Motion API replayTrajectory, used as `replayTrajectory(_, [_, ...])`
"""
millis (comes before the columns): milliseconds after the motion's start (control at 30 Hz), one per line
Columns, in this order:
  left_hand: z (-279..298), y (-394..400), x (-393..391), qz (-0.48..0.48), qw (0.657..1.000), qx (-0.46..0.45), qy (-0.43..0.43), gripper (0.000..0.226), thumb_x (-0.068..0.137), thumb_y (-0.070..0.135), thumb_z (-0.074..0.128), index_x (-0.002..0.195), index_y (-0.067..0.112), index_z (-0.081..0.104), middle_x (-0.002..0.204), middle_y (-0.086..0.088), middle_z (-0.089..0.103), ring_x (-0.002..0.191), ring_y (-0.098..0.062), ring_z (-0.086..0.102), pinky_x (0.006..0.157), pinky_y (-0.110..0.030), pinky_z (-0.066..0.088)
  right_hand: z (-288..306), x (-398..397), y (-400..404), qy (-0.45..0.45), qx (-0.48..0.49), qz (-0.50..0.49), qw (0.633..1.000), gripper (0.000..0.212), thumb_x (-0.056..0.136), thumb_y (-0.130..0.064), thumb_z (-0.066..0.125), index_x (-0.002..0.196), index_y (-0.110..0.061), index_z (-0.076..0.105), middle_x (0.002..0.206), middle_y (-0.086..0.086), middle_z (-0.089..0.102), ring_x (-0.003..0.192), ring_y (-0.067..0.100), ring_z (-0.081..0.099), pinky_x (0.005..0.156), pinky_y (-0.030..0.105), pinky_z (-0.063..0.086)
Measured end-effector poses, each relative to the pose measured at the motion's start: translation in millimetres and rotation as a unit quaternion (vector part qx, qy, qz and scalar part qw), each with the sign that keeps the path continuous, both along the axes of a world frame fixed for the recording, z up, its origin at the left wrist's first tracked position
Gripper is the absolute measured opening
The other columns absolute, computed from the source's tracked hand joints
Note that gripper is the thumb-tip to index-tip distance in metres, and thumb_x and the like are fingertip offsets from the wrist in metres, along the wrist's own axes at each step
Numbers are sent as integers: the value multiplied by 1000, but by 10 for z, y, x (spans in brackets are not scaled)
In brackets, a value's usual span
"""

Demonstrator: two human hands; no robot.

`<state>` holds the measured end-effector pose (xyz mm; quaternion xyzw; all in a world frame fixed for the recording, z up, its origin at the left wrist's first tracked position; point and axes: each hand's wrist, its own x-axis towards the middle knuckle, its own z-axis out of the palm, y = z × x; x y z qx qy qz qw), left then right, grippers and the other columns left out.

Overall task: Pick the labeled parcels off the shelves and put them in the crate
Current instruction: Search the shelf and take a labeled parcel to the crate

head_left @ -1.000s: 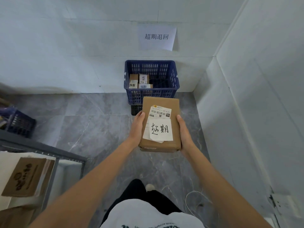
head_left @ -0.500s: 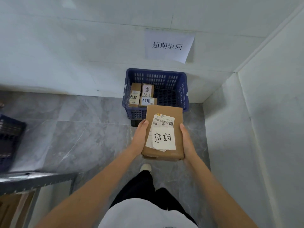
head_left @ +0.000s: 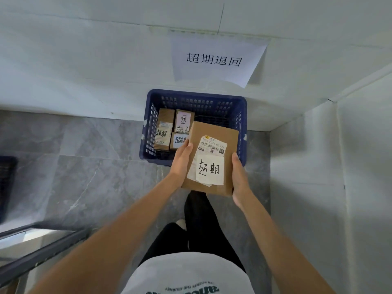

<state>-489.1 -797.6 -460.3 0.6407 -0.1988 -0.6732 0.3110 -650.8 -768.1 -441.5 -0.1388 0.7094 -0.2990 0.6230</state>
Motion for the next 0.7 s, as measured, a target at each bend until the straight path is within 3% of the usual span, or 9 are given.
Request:
replayTrajectory(100, [-271,-420,-195,9,1000,23,0,32,103,29,37,134,20,40,113,0,62,99,-16,62,82,-31,52,-334,-157,-441,41,-24,46,998,60,88,-73,37,135,-41,53,128,-5,66,118,17,62,104,46,46])
replayTrajectory(200, [-537,-793,-348,-5,998,56,-24,29,104,25,34,131,17,42,106,-2,62,83,-13,60,65,-27,49,-717,-329,-825,77,-33,87,993,74,77,-83,34,144,-51,35,146,-8,51,133,17,49,112,51,37])
replayTrajectory(300, [-882,-1117,-437,-17,996,88,-15,32,104,25,35,131,15,51,116,-4,64,90,-16,63,73,-30,51,-982,-416,-1145,81,-30,89,992,62,90,-71,30,149,-51,25,152,-8,43,137,17,43,114,51,34])
replayTrajectory(433, [-1425,-1577,-497,2,992,124,0,33,103,27,40,131,13,53,105,0,64,85,-15,62,66,-29,51,-1531,-483,-1505,64,-23,65,996,53,101,-55,29,152,-44,24,156,-9,37,141,15,38,117,48,31])
replayTrajectory(533, [-1961,-1886,-573,5,991,134,15,38,102,27,42,138,19,50,97,0,67,83,-18,65,77,-39,55,-2009,-528,-1731,63,-9,44,997,50,105,-49,27,154,-39,24,156,-6,38,141,16,38,118,44,31])
replayTrajectory(633, [-2536,-2088,-659,16,991,136,11,37,102,25,42,137,20,52,109,-7,67,98,-28,65,92,-52,52,-2523,-587,-1903,66,6,32,997,49,106,-45,25,154,-36,24,155,-5,39,140,17,39,115,37,32])
replayTrajectory(700, [-2899,-2141,-695,12,990,143,15,36,103,26,39,135,20,54,113,-8,66,106,-31,63,95,-55,50,-2853,-607,-1984,71,-1,33,997,48,107,-43,24,154,-36,24,154,-3,41,139,18,41,115,40,33])
